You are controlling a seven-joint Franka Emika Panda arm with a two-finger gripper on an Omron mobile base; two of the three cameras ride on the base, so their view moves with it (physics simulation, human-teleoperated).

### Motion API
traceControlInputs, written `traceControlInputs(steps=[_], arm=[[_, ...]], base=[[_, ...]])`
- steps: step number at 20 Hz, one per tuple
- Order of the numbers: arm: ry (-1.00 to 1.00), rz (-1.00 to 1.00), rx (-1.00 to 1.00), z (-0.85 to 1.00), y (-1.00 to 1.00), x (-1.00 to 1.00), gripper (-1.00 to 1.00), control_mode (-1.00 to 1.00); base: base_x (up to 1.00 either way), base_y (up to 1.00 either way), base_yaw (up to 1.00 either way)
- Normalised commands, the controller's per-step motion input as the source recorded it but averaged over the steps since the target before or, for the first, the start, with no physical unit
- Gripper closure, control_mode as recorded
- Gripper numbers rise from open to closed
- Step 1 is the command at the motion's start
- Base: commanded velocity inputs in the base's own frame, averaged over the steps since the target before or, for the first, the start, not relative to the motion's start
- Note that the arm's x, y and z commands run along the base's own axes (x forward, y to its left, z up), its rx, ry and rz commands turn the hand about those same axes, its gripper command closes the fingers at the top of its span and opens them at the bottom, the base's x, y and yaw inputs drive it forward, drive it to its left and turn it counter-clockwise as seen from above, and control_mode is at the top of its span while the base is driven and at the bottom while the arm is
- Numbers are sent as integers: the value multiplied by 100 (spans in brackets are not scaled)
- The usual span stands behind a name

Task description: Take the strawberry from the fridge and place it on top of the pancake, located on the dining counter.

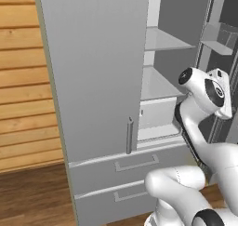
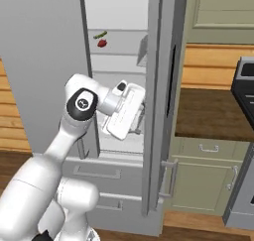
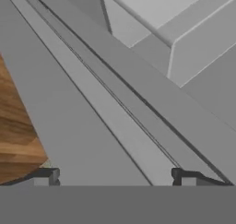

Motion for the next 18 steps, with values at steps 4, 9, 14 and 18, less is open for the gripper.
traceControlInputs(steps=[4, 9, 14, 18], arm=[[0, 6, 16, 1, -97, 0, -100, -100], [-1, 3, 13, 4, -36, -2, -100, -100], [-12, 10, 1, 0, 49, -27, -100, -100], [-21, 8, 4, -1, 100, -2, -100, -100]], base=[[0, 0, 0], [0, 0, 0], [0, 0, 0], [0, 0, 0]])
